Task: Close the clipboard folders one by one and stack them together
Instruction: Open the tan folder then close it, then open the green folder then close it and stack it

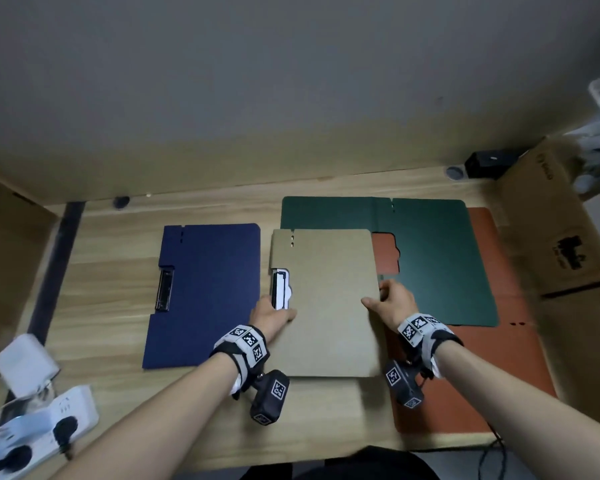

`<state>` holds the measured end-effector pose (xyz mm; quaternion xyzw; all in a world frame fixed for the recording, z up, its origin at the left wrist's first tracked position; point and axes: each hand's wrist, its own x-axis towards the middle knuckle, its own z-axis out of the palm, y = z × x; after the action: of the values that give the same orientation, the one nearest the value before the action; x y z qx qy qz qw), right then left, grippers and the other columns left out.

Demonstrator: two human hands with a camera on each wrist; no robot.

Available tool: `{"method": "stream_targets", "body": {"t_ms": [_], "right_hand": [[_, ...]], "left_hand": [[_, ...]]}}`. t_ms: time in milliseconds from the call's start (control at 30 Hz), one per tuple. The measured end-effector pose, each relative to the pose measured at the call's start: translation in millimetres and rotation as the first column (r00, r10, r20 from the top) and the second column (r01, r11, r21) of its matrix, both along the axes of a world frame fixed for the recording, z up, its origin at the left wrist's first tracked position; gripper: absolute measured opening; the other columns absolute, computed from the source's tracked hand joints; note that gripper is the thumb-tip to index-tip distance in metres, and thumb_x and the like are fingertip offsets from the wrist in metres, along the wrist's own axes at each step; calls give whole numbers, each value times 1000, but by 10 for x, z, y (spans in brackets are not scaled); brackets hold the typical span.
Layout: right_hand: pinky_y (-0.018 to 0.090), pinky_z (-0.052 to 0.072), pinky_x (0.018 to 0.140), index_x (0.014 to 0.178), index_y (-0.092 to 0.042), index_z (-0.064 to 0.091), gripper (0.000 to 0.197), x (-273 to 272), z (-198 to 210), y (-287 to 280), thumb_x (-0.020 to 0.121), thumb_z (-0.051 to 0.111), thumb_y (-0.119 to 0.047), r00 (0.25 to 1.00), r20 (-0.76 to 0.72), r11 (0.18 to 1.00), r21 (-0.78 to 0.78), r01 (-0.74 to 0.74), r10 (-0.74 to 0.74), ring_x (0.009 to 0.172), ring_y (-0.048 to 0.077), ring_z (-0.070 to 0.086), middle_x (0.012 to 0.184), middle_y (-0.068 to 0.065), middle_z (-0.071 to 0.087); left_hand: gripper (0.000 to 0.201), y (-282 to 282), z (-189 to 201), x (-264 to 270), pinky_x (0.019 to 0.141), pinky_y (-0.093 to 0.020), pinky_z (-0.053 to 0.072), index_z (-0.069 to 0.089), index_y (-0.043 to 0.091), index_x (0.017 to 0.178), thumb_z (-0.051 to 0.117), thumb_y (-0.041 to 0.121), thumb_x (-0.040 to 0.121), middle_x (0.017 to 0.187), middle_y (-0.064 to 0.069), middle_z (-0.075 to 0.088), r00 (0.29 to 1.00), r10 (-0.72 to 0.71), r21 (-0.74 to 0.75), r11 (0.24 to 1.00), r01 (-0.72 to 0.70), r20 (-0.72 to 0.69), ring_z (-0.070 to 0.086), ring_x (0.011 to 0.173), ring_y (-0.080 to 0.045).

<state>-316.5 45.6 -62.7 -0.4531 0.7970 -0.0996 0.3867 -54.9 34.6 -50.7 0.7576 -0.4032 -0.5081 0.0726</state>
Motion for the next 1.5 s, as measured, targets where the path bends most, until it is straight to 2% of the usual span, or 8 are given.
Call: {"method": "stream_targets", "body": {"t_ms": [267,500,700,933,1067,1200,1367,1500], "right_hand": [[30,42,73,102,-13,54,43,1031,8,-269,75,81,-31,995,99,995,-99,-22,32,83,23,58,85,1,59],[30,43,77,100,-19,51,43,2159,-157,-460,73,82,-29,984,155,987,-142,-71,93,83,19,56,76,-10,52],[37,48,88,108,-17,53,44,2513,-350,-521,76,80,-31,994,79,989,-132,-65,76,94,25,60,96,2,63],[38,48,94,121,-16,52,56,2336,-252,-503,71,77,-22,988,-38,980,-129,-155,151,108,29,59,121,8,57],[37,48,94,125,-13,53,61,1871,-57,-382,70,80,-18,985,-72,977,-133,-164,156,108,28,60,124,9,53],[34,46,96,129,-13,51,69,1231,81,-155,69,83,-18,970,-165,979,-66,-193,180,115,28,57,129,11,49],[38,40,106,142,-13,40,89,588,173,145,65,85,-24,937,-276,976,27,-215,214,131,31,44,144,12,40],[36,29,115,150,-13,26,105,263,111,287,65,84,-32,921,-284,964,69,-258,267,142,29,29,159,8,23]], "left_hand": [[42,-41,290,981,84,-33,51,60,16,117,71,22,78,105,-3,69,995,84,-267,962,-65,60,64,98,-25],[29,-27,234,2028,81,-35,47,64,15,100,72,17,73,93,-6,64,961,131,-399,917,-23,245,57,92,-30],[25,-150,-48,2410,70,-30,44,65,10,97,73,12,73,93,-8,60,973,29,-339,939,52,228,54,80,-26],[44,-79,-216,2373,76,-37,53,61,21,105,72,28,64,99,-6,63,966,0,-302,950,81,259,62,90,-30],[68,-156,-53,2198,102,-42,41,44,14,135,64,10,70,128,-18,50,930,-11,-276,953,121,368,47,121,-38],[80,-294,73,1809,115,-39,30,30,11,149,67,12,78,150,-16,38,959,-90,-326,929,178,267,35,140,-34],[67,-282,131,1109,109,-35,40,39,12,145,63,7,83,144,-9,50,980,-200,-276,941,197,20,50,131,-25],[71,-181,10,552,110,-37,40,39,9,145,68,11,80,146,-12,48,970,-210,-114,974,196,-123,50,131,-26]]}}
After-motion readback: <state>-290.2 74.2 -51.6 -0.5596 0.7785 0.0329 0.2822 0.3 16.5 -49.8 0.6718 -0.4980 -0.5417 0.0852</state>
